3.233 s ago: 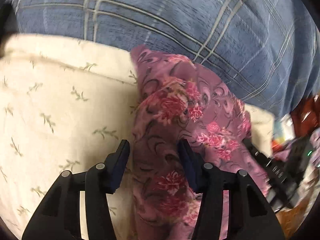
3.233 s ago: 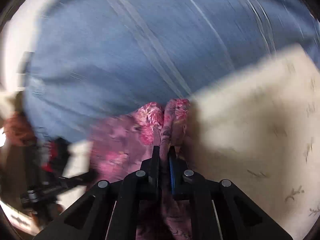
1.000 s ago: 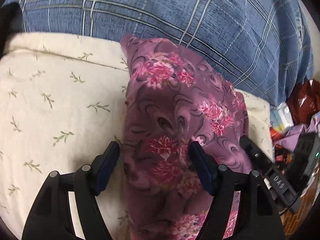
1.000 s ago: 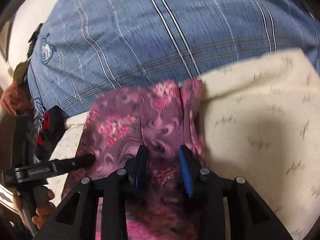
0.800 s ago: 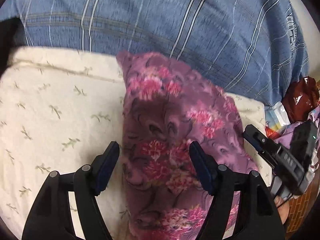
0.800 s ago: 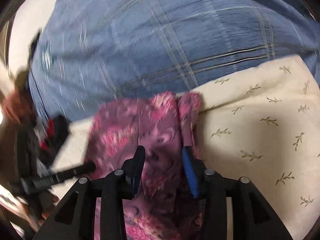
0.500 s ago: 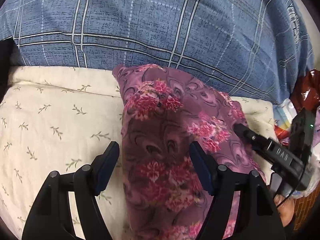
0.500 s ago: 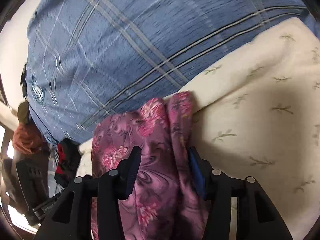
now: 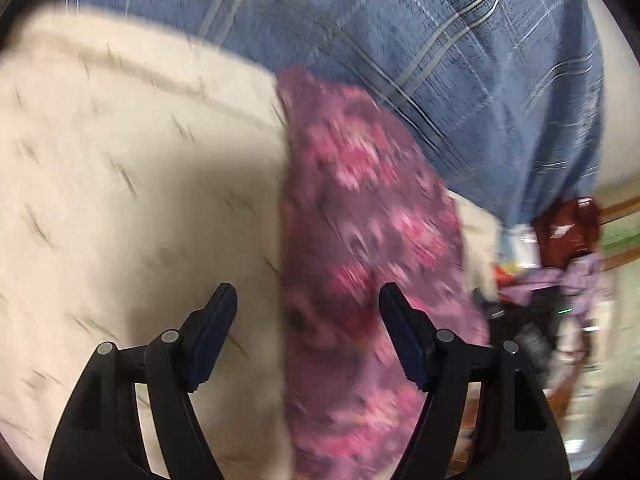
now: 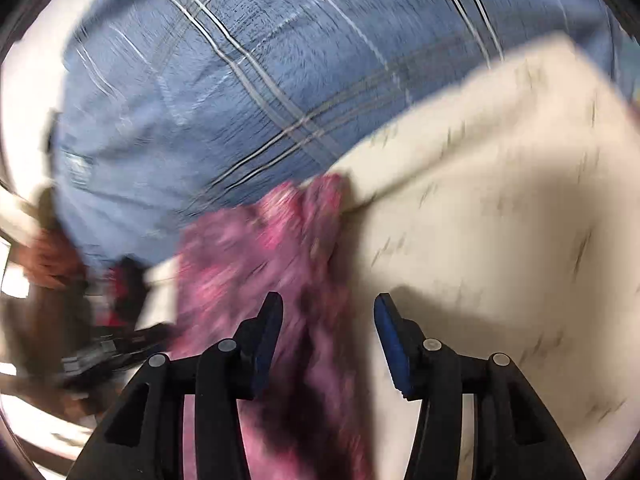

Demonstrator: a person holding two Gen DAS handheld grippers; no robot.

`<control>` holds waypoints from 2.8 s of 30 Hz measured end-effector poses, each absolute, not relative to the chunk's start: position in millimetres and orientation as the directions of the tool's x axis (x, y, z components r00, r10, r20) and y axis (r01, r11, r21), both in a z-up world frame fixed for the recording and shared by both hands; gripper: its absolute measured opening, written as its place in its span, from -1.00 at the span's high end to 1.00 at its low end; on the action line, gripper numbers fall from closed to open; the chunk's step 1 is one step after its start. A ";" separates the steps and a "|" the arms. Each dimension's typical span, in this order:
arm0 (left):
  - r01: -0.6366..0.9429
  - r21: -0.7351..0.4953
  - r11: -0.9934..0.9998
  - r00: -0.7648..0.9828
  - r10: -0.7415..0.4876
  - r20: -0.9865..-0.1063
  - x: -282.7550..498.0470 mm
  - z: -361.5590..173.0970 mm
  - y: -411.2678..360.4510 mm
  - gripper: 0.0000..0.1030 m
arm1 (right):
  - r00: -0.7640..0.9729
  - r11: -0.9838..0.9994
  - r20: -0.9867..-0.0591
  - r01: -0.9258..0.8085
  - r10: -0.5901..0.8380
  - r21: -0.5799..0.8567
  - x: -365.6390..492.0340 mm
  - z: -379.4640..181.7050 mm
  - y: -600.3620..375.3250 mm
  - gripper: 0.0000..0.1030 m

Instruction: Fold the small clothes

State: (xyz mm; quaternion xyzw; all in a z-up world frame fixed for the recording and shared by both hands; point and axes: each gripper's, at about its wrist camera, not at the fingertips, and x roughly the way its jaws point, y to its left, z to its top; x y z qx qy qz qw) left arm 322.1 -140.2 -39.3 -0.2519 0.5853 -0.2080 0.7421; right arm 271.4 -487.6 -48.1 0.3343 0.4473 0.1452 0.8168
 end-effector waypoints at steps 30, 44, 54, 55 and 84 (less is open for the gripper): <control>0.047 -0.480 0.876 0.357 -0.463 -0.811 188.1 -28.2 -22.2 0.21 | 0.562 0.750 -0.590 -0.083 0.579 0.656 142.3 -62.7 -326.4 0.27; 0.201 -0.199 0.959 0.474 -0.273 -0.837 249.2 -2.7 -99.6 -0.21 | 0.664 0.915 -0.641 -0.187 0.386 0.358 182.2 -16.0 -283.0 0.35; 0.230 -0.156 0.961 0.499 -0.254 -0.829 234.6 -0.7 -84.8 -0.22 | 0.654 0.913 -0.662 -0.115 0.366 0.391 182.8 -32.2 -315.3 0.65; 0.230 -0.168 0.959 0.507 -0.266 -0.820 226.5 3.2 -77.4 -0.22 | 0.657 0.900 -0.639 -0.151 0.401 0.409 170.4 -26.1 -316.4 0.65; 0.221 -0.032 0.975 0.538 -0.149 -0.830 47.4 -11.3 -43.7 -0.64 | 0.643 0.998 -0.764 -0.002 0.044 0.056 2.2 -6.0 -294.1 -0.80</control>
